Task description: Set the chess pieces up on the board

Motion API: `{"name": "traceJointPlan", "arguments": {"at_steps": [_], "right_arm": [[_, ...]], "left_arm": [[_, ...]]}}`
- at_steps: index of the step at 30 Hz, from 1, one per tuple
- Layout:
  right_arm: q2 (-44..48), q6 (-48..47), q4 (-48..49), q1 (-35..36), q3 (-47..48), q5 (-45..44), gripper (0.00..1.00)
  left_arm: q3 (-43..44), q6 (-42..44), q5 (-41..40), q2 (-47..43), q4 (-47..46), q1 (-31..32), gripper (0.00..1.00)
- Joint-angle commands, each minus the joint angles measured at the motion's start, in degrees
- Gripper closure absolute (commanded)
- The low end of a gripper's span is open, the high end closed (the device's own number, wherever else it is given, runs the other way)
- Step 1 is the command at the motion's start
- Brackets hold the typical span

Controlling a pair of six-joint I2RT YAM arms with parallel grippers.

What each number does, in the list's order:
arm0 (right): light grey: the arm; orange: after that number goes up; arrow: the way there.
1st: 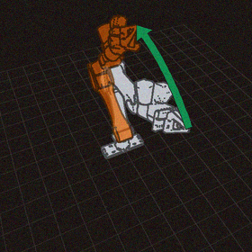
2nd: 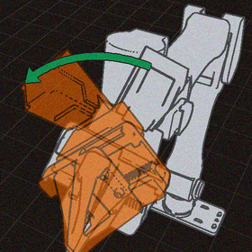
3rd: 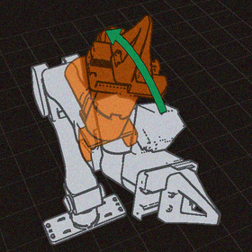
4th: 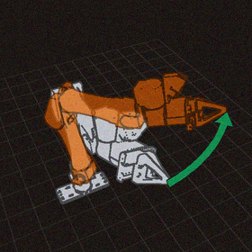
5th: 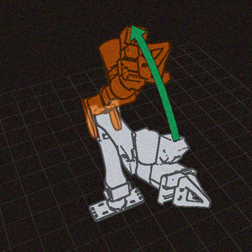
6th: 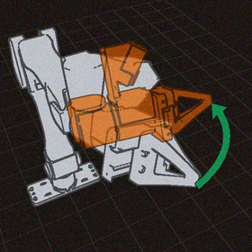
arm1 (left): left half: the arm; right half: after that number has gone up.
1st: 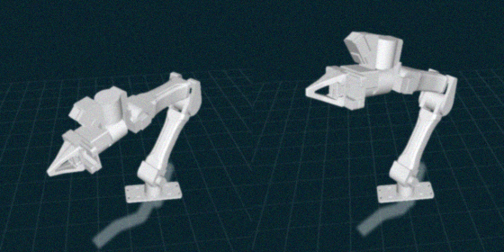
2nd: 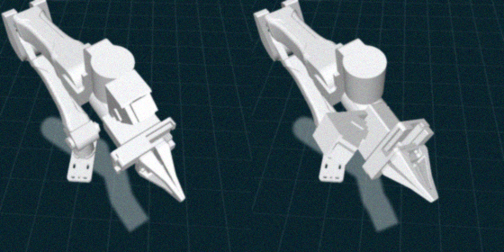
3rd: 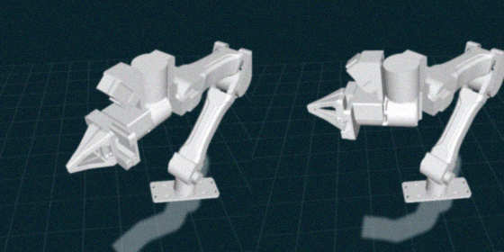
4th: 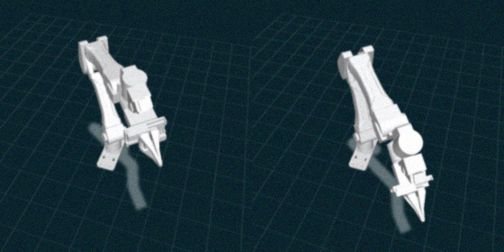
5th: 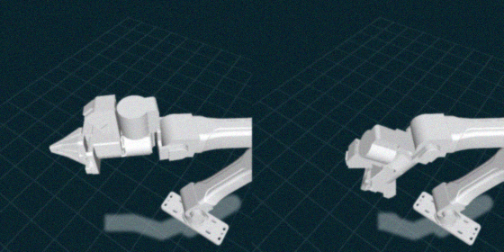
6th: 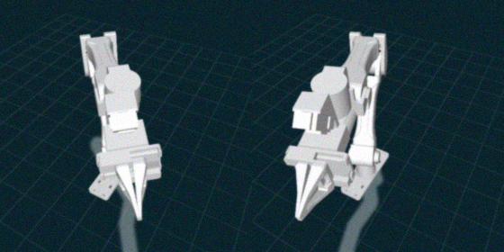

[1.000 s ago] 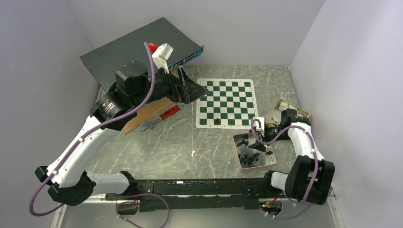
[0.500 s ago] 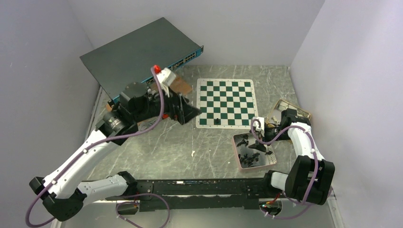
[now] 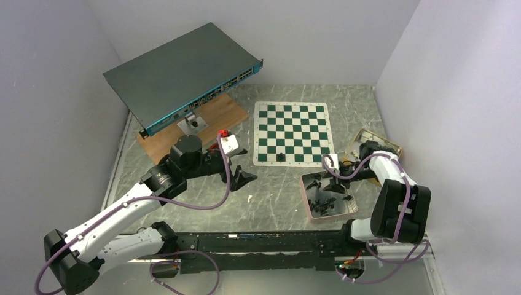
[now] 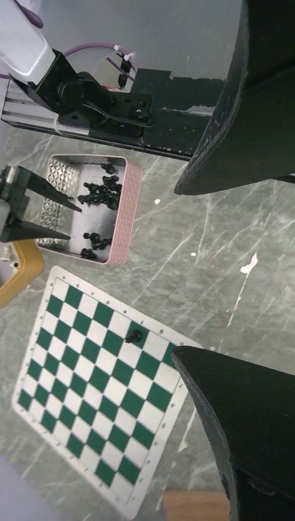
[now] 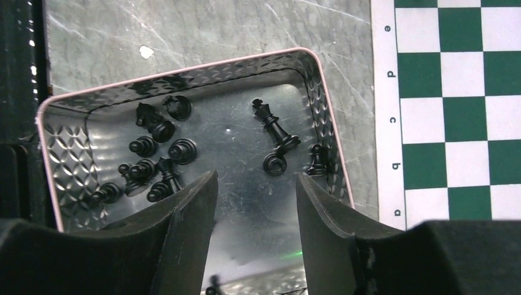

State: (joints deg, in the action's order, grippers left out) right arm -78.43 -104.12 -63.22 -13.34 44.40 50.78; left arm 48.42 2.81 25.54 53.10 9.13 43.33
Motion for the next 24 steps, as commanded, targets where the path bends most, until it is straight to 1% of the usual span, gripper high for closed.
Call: {"name": "traceJointPlan", "arguments": {"at_steps": [1,4,9,17,24], "right_arm": [[-0.1,0.4,5.1,1.7,-0.4,0.0,0.48],[-0.6,3.6,9.2,2.9,-0.6,-1.8,0.48],[-2.5,6.8,11.8,5.5,0.0,-4.7,0.52],[-3.4,10.0,13.7,7.7,-0.2,-7.6,0.57],[-4.3,11.3,14.1,9.4,-0.4,-10.0,0.64]], "left_arm": [[0.5,4.7,-0.6,-1.5,-5.0,1.1,0.02],[1.2,5.0,-0.8,-1.1,-3.8,1.4,0.02],[1.1,4.5,-2.0,-1.5,-3.8,1.4,0.01],[1.3,4.3,-1.7,-2.0,-3.8,1.5,0.0],[1.2,4.3,-1.6,-2.4,-3.7,1.5,0.0]]}}
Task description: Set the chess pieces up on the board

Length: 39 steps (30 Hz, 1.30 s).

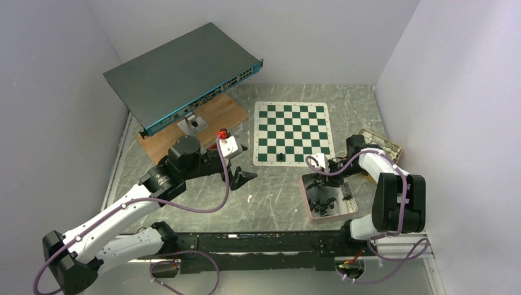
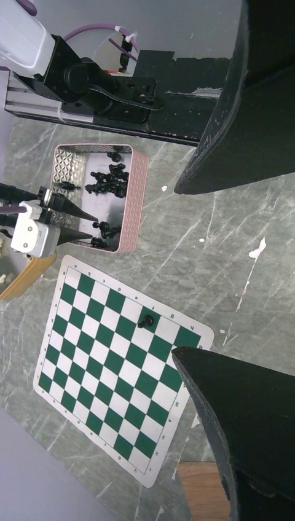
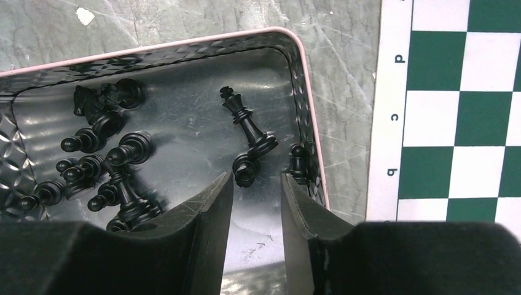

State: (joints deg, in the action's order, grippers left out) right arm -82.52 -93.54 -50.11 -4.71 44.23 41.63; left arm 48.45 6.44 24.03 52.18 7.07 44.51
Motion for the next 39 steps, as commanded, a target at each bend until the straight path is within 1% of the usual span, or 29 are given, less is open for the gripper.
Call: {"name": "traceJointPlan", "arguments": {"at_steps": [1,16,18,21,23,25,30,33,36,39], "right_arm": [[-0.2,0.7,1.0,0.8,-0.2,-0.9,0.65],[-0.7,1.5,1.5,3.0,-0.5,-3.0,0.75],[-0.9,1.5,1.4,3.1,-0.4,-3.0,0.79],[-1.3,1.6,-0.2,3.1,0.4,-2.4,0.92],[-1.3,1.7,-1.9,3.0,1.2,-2.1,0.97],[-0.3,2.6,-3.6,2.7,1.8,-2.4,1.0],[6.3,6.0,-6.4,2.1,1.2,-2.4,1.0],[9.3,7.0,-9.9,1.8,2.5,-2.8,1.0],[11.1,12.5,-12.1,1.7,6.3,-2.9,1.0],[11.9,20.9,-12.1,1.9,10.4,-1.2,1.0]], "left_arm": [[1.2,0.8,-0.1,-1.5,-1.6,0.3,0.0],[1.2,0.9,-0.2,-1.1,-1.5,0.4,0.0],[1.2,0.9,-0.2,-1.1,-1.5,0.4,0.0],[1.2,0.9,-0.3,-1.1,-1.4,0.3,0.0],[1.2,1.0,-0.5,-1.0,-1.4,0.4,0.0],[1.1,1.2,-0.8,-1.0,-1.3,0.3,0.0],[1.0,1.3,-1.3,-1.3,-1.3,0.3,0.0],[1.0,1.2,-1.3,-1.3,-1.4,0.3,0.0],[1.0,1.2,-1.3,-1.3,-1.4,0.5,0.0],[1.2,1.3,-1.8,-1.4,-1.1,0.5,0.0]]}}
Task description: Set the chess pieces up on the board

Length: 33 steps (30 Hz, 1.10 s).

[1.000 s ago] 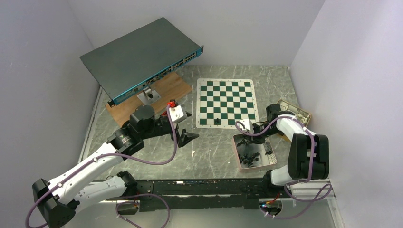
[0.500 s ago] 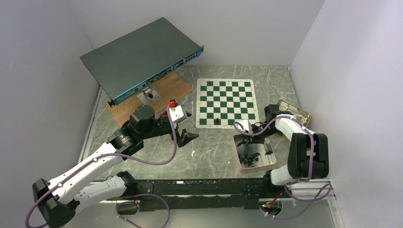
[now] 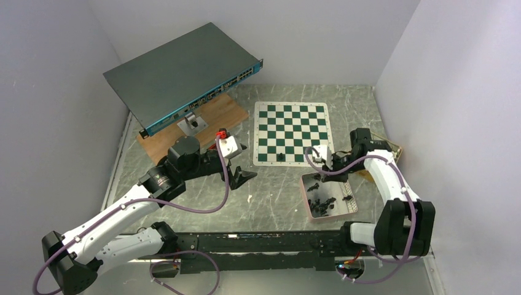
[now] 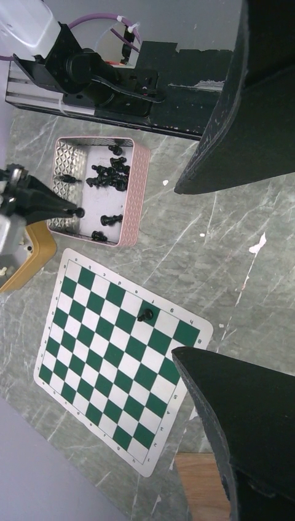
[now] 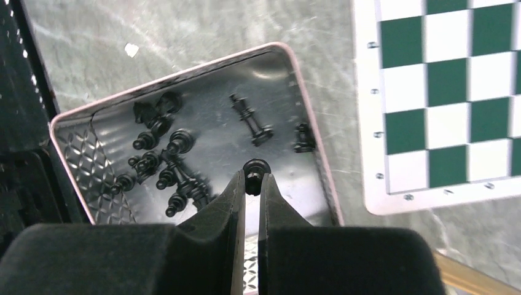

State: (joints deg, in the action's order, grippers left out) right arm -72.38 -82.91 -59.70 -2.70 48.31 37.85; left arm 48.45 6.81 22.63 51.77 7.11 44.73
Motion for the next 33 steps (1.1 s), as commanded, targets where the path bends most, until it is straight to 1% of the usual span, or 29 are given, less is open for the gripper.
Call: {"name": "traceJointPlan", "arguments": {"at_steps": [1,5,7,9,12,15,18,25,29,33], "right_arm": [[1.7,12.5,-2.1,0.1,8.0,3.3,1.0],[-0.4,26.1,4.4,2.2,13.9,4.1,1.0],[-2.8,31.4,7.3,5.3,16.1,3.8,1.0],[-5.4,37.2,10.9,8.9,17.7,1.3,1.0],[-9.1,44.8,16.0,14.1,19.5,-5.6,1.0],[-12.1,49.2,18.9,14.7,20.5,-9.2,1.0],[-12.0,51.5,22.6,13.7,17.8,-14.0,1.0],[-9.7,53.1,28.1,7.0,11.0,-20.5,1.0],[-10.6,53.3,30.2,5.1,8.6,-21.1,1.0],[-13.2,53.5,30.8,4.4,8.9,-22.5,1.0]], "left_arm": [[1.2,1.0,-0.5,-1.1,-1.1,0.3,0.0],[1.1,1.3,-1.4,-0.9,-1.0,0.3,0.0],[1.2,1.5,-2.0,-0.6,-0.7,0.3,0.0],[1.3,1.6,-2.1,-0.5,-0.5,0.3,0.0],[1.6,2.0,-2.4,-0.8,-0.1,0.3,0.0],[1.3,2.7,-3.6,-1.3,0.0,0.3,0.0],[1.3,3.0,-4.2,-1.4,0.3,0.3,0.0],[1.4,2.7,-3.2,-0.8,0.0,0.2,0.0],[1.4,2.7,-3.2,-0.9,0.1,0.3,0.0],[1.5,2.8,-3.3,-1.1,0.2,0.3,0.0]]}}
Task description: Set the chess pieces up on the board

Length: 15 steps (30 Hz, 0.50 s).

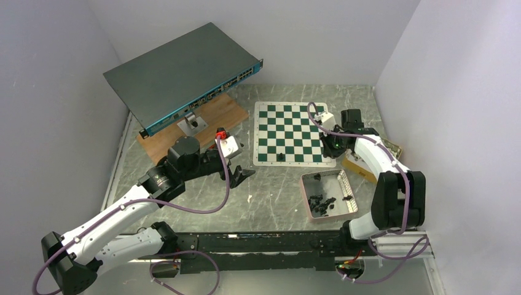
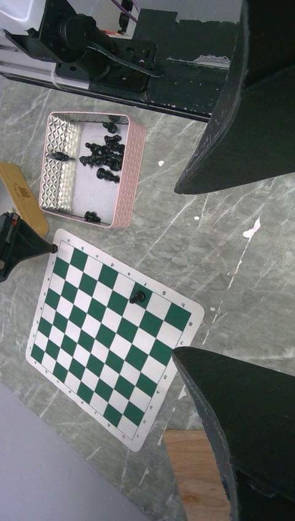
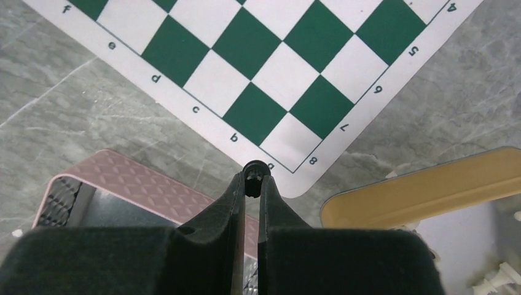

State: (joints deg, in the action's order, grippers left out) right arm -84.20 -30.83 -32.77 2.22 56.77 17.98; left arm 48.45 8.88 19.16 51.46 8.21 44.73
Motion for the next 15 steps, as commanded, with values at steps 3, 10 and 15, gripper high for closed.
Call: {"name": "traceJointPlan", "arguments": {"at_steps": [3,10,15], "right_arm": [[-2.7,1.9,4.9,-1.0,0.0,-3.2,1.0],[-5.0,3.6,7.0,-1.1,0.1,-5.1,1.0],[-6.9,4.2,7.5,-1.3,0.4,-4.7,1.0]], "left_arm": [[1.3,0.9,-0.1,-0.8,-0.9,0.3,0.0],[1.4,0.9,0.1,-0.6,-0.9,0.3,0.0],[1.3,1.1,-0.2,-0.7,-0.9,0.2,0.0]]}}
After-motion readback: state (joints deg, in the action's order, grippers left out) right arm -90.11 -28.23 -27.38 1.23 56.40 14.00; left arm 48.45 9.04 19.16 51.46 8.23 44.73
